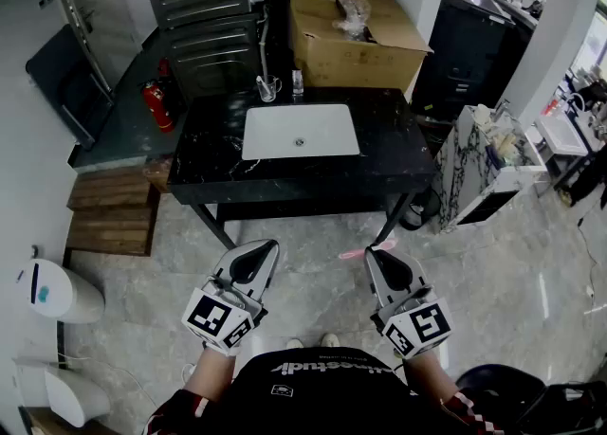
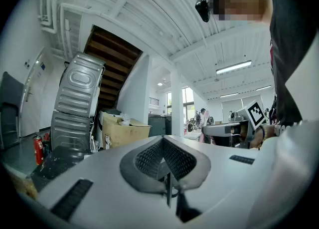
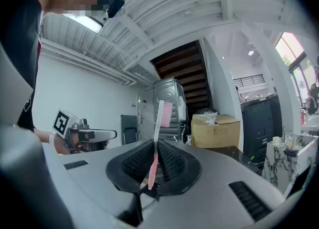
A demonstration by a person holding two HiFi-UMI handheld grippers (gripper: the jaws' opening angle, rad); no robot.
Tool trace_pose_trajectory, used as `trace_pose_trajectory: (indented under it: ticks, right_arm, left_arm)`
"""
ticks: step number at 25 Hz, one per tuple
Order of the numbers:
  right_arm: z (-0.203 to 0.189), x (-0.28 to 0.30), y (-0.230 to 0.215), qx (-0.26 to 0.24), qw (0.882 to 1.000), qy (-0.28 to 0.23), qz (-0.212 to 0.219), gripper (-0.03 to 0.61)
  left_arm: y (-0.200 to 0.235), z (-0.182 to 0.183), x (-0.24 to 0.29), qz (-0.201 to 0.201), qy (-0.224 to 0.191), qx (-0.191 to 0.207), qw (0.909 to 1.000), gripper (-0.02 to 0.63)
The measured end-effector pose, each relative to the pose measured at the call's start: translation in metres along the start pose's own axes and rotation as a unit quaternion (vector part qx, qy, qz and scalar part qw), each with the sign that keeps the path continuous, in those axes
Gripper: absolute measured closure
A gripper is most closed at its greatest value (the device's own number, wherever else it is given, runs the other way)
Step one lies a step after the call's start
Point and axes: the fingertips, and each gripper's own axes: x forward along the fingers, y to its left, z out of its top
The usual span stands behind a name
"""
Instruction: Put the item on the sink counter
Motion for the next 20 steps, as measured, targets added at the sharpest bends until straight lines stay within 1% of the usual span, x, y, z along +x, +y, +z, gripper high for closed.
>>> trace_pose_trajectory:
  ticks: [6, 12, 15, 20]
  right_arm:
    - [0.0025, -0.001, -0.0022, -0.001, 1.0, -0.001, 0.0, 0.523]
    - [0.0023, -0.0028, -0.0023, -0.003, 1.0, 0.0, 0.003, 0.523]
    - [0.0025, -0.004, -0.0031, -0.004, 1.0, 0.0, 0.004, 0.523]
    - [0.001, -0.0073, -0.0079, 0.005, 1.0, -0.006, 0.007, 0.523]
  left_arm:
    - [-0.0026, 0.0011, 0.0024, -0.005, 0.001, 0.003, 1.0, 0.598]
    - [-0.0038, 0.002, 0.003, -0.001, 0.001, 0.0, 1.0, 0.598]
    - [-0.0064, 0.0023, 0.0044, -0.007, 0.001, 0.002, 1.0, 0.598]
    - [-0.0086, 0.001, 0.0067, 0.001, 0.001, 0.0, 1.0, 0.598]
